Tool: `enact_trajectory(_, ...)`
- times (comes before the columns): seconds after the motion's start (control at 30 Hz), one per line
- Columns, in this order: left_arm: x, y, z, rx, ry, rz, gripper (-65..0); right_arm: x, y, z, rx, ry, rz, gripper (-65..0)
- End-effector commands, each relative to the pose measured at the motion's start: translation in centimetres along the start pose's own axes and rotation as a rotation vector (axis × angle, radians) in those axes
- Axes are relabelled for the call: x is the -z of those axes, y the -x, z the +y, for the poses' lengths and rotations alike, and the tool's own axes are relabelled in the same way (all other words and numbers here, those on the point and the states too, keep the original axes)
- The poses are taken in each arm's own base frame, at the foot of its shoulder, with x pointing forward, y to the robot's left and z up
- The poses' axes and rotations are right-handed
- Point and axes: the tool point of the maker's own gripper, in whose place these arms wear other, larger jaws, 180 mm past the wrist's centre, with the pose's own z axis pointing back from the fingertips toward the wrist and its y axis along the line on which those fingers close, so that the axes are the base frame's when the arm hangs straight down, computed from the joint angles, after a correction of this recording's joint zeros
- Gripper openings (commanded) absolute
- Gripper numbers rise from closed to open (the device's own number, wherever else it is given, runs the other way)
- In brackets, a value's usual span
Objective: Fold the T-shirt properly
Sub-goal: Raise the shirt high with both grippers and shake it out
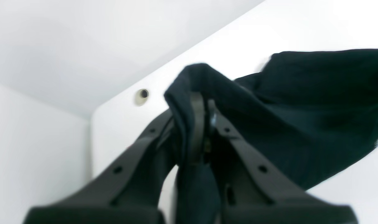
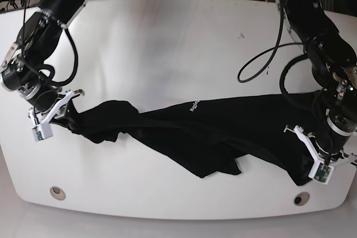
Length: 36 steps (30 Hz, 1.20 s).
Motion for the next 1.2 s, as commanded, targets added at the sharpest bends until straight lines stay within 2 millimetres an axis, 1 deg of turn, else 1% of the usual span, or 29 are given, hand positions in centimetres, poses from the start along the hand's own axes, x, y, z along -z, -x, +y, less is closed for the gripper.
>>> enact_trajectory(0.0, -0.1, -3.8, 2.2, 0.028, -0.056, -0.092, -65.0, -0.4, -3.9, -1.7, -0.026, 0.008, -0.091, -65.0)
enact_trajectory(0.03, -0.1, -4.9, 2.4, 0.05, -0.065, -0.11, -65.0, -0.6, -4.8, -2.5, -0.033, 0.017, -0.101, -65.0)
enact_trajectory(0.13, -0.2, -7.0, 3.2, 0.084, -0.09, -0.144, -65.0, -1.5, -7.2, -4.1, -0.069, 0.052, -0.12, -65.0)
enact_trajectory(0.2, -0.7, -8.7, 5.0, 0.114, -0.138, -0.166, -65.0, -1.9, -9.6, -5.1, -0.088, 0.066, -0.151, -65.0)
enact_trajectory(0.23, -0.9, -9.3, 5.5, 0.12, -0.15, -0.178, -65.0, -1.7, -10.3, -5.2, -0.097, 0.062, -0.153, -65.0)
enact_trajectory(0.33, -1.3, -12.1, 6.1, 0.151, -0.165, -0.231, -65.0, -1.3, -13.4, -5.4, -0.152, 0.046, -0.158, -65.0)
enact_trajectory(0.43, -1.8, -14.0, 6.7, 0.169, -0.186, -0.269, -65.0, -1.5, -16.2, -5.6, -0.188, 0.046, -0.182, -65.0)
enact_trajectory(0.47, -2.1, -14.6, 7.0, 0.171, -0.195, -0.281, -65.0, -1.5, -16.7, -5.6, -0.192, 0.045, -0.188, -65.0)
enact_trajectory(0.57, -3.2, -16.9, 8.4, 0.177, -0.234, -0.333, -65.0, -1.9, -19.6, -5.6, -0.235, 0.048, -0.207, -65.0)
enact_trajectory(0.63, -4.2, -18.4, 9.7, 0.196, -0.276, -0.356, -65.0, -1.9, -21.8, -5.3, -0.274, 0.041, -0.209, -65.0)
enact_trajectory(0.67, -4.3, -18.8, 9.8, 0.203, -0.282, -0.361, -65.0, -2.1, -22.7, -5.2, -0.285, 0.041, -0.216, -65.0)
enact_trajectory(0.77, -5.3, -21.1, 10.7, 0.231, -0.321, -0.394, -65.0, -2.8, -25.6, -5.1, -0.32, 0.046, -0.239, -65.0)
enact_trajectory(0.87, -6.2, -22.8, 11.9, 0.226, -0.346, -0.425, -65.0, -3.8, -29.1, -3.9, -0.384, 0.049, -0.271, -65.0)
enact_trajectory(0.97, -6.7, -24.2, 13.2, 0.214, -0.36, -0.445, -65.0, -5.7, -31.6, -3.8, -0.445, 0.088, -0.29, -65.0)
enact_trajectory(1.0, -6.6, -24.4, 13.5, 0.206, -0.359, -0.445, -65.0, -5.9, -32.4, -3.3, -0.468, 0.09, -0.294, -65.0)
enact_trajectory(1.07, -6.6, -24.9, 14.1, 0.196, -0.356, -0.447, -65.0, -6.4, -33.5, -2.5, -0.513, 0.098, -0.294, -65.0)
enact_trajectory(1.1, -6.6, -24.7, 14.5, 0.197, -0.362, -0.438, -65.0, -6.5, -33.9, -2.1, -0.53, 0.101, -0.291, -65.0)
enact_trajectory(1.17, -6.7, -24.3, 15.0, 0.202, -0.37, -0.424, -65.0, -7.0, -33.9, -2.6, -0.534, 0.118, -0.286, -65.0)
